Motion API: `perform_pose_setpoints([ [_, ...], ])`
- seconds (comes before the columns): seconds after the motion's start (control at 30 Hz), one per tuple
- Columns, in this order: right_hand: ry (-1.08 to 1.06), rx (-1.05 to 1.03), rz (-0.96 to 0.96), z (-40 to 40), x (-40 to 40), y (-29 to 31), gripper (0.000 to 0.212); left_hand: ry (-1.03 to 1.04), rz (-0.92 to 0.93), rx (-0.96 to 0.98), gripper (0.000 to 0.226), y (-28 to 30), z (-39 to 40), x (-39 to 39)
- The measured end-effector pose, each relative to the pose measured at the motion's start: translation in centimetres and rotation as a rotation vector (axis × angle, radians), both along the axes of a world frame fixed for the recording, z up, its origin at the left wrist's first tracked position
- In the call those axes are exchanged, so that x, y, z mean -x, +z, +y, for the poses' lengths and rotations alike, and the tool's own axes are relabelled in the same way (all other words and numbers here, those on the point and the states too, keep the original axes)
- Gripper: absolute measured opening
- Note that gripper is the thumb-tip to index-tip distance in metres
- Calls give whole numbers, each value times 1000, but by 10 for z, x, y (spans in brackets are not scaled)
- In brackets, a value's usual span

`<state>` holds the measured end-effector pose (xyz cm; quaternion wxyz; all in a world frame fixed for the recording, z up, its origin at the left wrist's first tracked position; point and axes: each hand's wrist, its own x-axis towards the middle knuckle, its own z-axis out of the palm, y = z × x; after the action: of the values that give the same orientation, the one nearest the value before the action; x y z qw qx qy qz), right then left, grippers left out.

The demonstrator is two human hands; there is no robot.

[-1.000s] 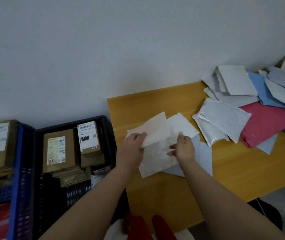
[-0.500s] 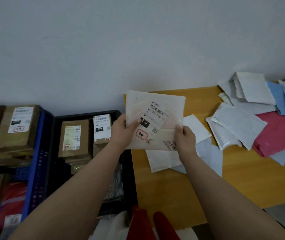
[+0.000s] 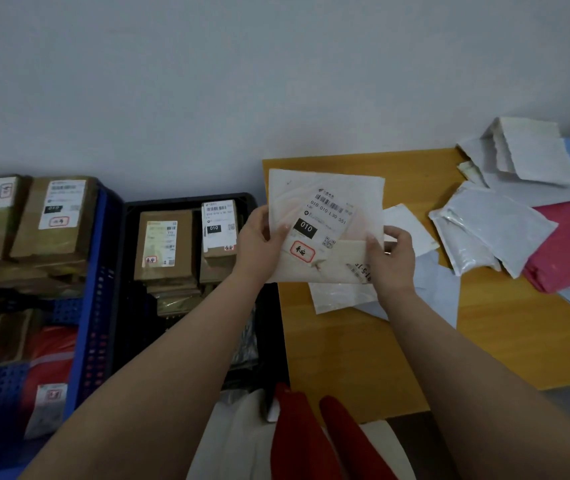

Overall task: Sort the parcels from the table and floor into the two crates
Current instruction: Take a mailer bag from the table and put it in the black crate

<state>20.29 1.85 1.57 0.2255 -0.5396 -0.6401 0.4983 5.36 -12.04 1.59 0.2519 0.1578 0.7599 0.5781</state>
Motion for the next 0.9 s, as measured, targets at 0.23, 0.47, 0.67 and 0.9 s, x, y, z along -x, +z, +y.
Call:
perform_pose_setpoints([
  [0.23,414,2,-204,-56,31,-22,46,100,133,357,33,-32,-80,23],
  [0.47,801,165,-403,-138,69,-67,34,123,-61,688,43,-70,-187,47],
  [0.67,959,201,-652,-185,61,-117,62,-35,-263,793,23,-122,-217,37],
  [0.9,1050,286,-763,-201,78,-190,71,-69,-301,811,36,-199,-216,42],
])
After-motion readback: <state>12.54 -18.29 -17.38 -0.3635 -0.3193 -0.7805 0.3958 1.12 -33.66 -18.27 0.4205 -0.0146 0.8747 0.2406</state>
